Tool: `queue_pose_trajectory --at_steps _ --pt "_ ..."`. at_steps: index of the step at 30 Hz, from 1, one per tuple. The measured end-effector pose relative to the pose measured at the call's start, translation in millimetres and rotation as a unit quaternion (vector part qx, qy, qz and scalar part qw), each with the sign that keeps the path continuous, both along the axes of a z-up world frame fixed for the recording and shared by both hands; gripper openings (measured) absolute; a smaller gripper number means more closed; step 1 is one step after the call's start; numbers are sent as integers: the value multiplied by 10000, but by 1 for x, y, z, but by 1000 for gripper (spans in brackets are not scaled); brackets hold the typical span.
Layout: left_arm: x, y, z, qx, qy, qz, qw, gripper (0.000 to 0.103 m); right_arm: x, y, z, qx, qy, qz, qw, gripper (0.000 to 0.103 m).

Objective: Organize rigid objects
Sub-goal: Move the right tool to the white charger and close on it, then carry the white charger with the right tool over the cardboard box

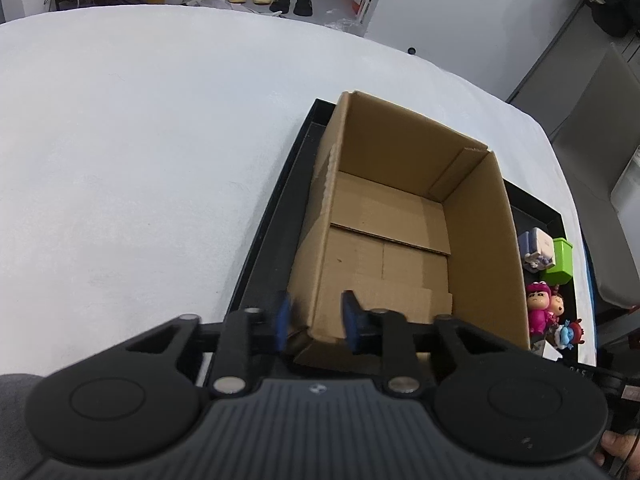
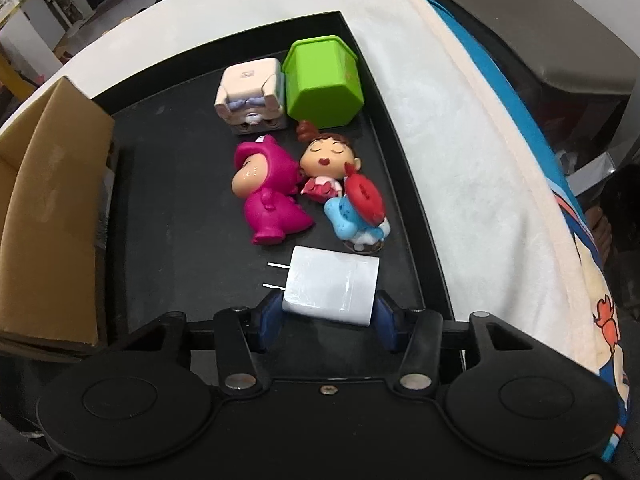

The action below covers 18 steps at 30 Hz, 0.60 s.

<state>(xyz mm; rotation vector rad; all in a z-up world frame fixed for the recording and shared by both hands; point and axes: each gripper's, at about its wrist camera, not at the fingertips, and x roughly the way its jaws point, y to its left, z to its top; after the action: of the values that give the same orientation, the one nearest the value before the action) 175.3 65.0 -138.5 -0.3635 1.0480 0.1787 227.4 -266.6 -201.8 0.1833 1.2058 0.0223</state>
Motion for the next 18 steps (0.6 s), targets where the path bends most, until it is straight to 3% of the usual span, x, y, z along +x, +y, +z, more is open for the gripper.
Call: queue_pose_trajectory --at_steps 3,11,15,18 --pt "1 1 -1 39 -18 18 10000 12 -4 -7 4 279 -55 -79 9996 47" --pt "-3 3 0 0 -85 -73 9999 12 -12 -12 17 364 -186 -11 9992 47" --pt "-5 2 1 4 -96 -192 9998 12 -14 -12 27 680 -149 -60 9976 47" --pt "-7 3 1 -38 -73 -220 9997 12 -14 -3 38 589 -236 30 9980 47"
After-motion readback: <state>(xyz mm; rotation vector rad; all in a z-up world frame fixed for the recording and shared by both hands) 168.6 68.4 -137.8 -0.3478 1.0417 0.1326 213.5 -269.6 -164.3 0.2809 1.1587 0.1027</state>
